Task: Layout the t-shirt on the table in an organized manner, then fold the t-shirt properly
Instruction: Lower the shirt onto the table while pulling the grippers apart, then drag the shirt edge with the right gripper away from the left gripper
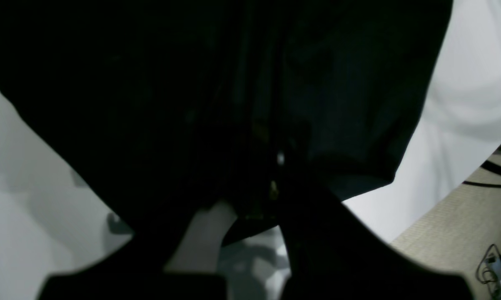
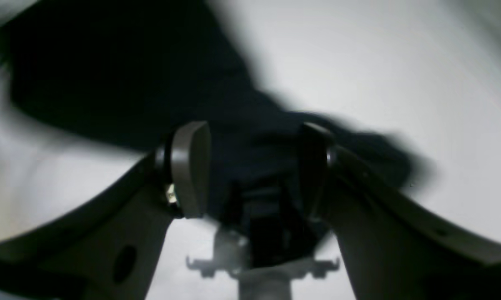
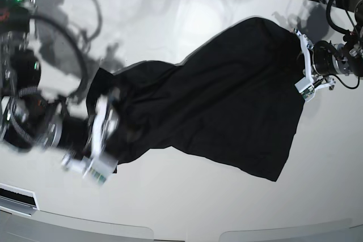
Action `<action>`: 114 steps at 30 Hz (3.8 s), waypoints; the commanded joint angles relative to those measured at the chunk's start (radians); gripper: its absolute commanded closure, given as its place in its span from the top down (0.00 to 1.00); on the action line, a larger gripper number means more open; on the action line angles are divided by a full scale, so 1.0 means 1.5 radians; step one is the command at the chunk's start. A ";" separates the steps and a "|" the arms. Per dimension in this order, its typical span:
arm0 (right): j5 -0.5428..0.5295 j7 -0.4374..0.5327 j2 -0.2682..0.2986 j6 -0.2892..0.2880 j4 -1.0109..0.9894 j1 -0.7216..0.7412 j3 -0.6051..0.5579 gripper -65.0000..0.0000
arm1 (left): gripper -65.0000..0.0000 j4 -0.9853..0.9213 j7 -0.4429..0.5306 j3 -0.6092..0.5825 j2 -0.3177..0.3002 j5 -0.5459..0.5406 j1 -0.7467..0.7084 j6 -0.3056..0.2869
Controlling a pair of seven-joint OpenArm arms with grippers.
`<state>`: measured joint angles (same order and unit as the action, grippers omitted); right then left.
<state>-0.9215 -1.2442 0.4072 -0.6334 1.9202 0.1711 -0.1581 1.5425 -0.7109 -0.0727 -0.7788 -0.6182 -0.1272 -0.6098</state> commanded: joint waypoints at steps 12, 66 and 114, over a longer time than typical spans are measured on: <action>0.214 0.167 -0.116 -0.043 -0.043 -0.177 -0.035 0.53 | 0.00 0.008 0.025 0.006 -0.011 0.009 0.009 0.008; 0.225 0.079 -0.109 -0.043 -0.259 -0.034 -0.134 0.00 | 0.00 0.008 0.024 0.006 -0.011 -0.011 0.013 0.017; 0.462 0.091 0.296 0.028 0.027 -0.143 -0.135 0.00 | 0.00 0.004 0.035 0.006 -0.131 0.117 0.073 0.043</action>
<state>-0.2356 -1.1061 0.8307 -0.5896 1.9491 -0.0582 -0.3706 1.5410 -0.6716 -0.0727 -0.9478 -0.4370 -0.0311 -0.5507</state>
